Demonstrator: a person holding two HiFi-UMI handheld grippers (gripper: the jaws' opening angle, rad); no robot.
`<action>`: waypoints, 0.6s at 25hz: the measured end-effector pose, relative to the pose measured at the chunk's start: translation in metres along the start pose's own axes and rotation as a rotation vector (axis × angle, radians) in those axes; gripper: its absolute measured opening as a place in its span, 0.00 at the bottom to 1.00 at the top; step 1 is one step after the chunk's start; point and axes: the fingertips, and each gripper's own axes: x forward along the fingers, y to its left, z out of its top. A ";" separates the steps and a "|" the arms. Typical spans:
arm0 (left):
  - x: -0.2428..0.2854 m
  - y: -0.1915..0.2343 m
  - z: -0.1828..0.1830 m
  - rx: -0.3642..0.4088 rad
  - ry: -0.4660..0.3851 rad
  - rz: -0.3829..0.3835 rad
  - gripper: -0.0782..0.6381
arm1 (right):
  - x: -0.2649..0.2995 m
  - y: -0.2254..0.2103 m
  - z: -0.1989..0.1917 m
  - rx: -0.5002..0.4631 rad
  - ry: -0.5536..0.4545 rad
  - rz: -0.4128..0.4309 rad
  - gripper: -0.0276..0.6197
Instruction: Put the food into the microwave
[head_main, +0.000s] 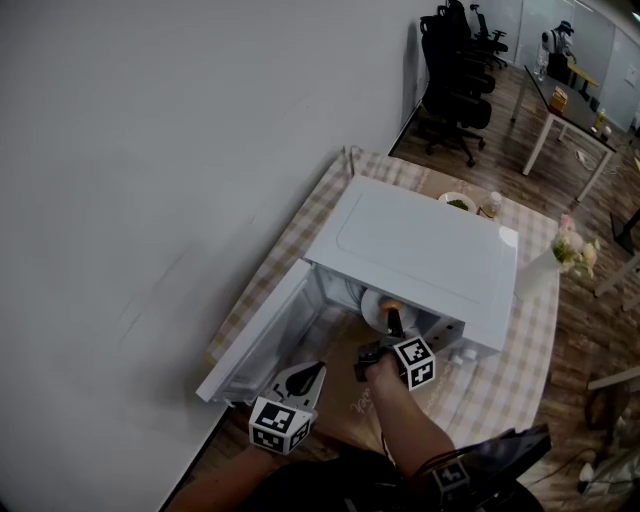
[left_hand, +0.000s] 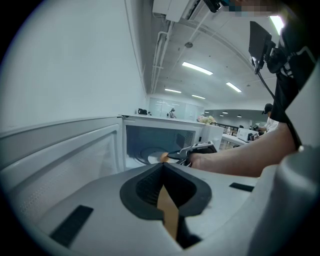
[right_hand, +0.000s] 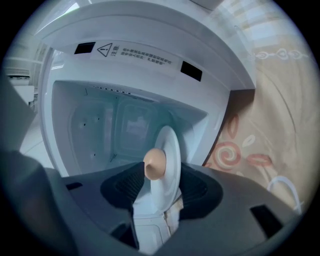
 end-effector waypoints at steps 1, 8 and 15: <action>0.000 0.001 -0.001 -0.001 0.002 0.002 0.12 | -0.002 0.000 -0.002 -0.006 0.007 0.003 0.36; -0.002 -0.006 0.002 0.010 0.002 -0.028 0.12 | -0.023 -0.017 -0.007 -0.031 0.029 -0.041 0.35; 0.001 -0.012 -0.001 0.014 0.008 -0.067 0.12 | -0.026 -0.018 -0.004 -0.027 0.011 -0.033 0.10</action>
